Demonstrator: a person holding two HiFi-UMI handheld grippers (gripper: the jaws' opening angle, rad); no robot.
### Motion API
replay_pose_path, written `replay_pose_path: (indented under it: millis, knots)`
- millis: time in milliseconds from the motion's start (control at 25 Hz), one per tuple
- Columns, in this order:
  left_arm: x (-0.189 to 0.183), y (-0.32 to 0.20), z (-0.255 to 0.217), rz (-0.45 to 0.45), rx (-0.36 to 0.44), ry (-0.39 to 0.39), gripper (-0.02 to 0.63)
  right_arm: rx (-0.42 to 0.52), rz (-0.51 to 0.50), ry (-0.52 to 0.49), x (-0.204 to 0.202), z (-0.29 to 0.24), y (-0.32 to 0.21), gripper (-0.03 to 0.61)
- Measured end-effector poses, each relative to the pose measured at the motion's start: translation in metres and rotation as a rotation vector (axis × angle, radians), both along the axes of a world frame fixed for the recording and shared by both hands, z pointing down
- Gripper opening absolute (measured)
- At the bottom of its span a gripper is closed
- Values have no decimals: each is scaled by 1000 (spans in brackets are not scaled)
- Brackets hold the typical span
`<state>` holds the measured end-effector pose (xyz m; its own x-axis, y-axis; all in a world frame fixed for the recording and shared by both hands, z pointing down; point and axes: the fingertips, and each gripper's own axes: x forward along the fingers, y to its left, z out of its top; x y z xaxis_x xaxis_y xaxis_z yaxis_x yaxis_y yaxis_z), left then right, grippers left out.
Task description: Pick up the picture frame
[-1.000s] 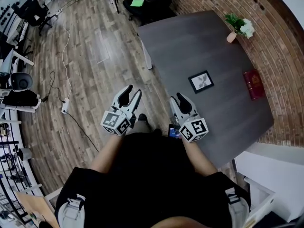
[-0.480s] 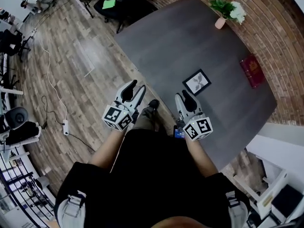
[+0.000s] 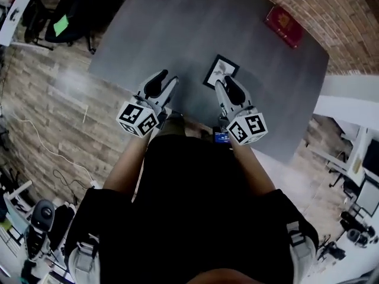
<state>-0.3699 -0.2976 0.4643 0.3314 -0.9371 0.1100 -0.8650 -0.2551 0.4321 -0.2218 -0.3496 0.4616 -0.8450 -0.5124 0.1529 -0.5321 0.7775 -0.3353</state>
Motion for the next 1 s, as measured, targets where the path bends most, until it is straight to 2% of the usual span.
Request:
replay_pose_path:
  millis: [120, 280, 520, 720, 1000]
  knots:
    - [13, -38, 12, 157, -45, 4, 153, -19, 114, 47, 11, 10, -28, 137]
    - [36, -84, 39, 302, -122, -15, 153, -73, 226, 116, 30, 34, -67, 137]
    - [83, -120, 102, 482, -341, -54, 153, -313, 333, 178, 70, 100, -82, 137]
    - [114, -138, 155, 570, -514, -94, 158, -480, 321, 227, 87, 159, -84, 135]
    - [124, -142, 207, 574, -718, -152, 158, -602, 271, 304, 86, 212, -90, 135]
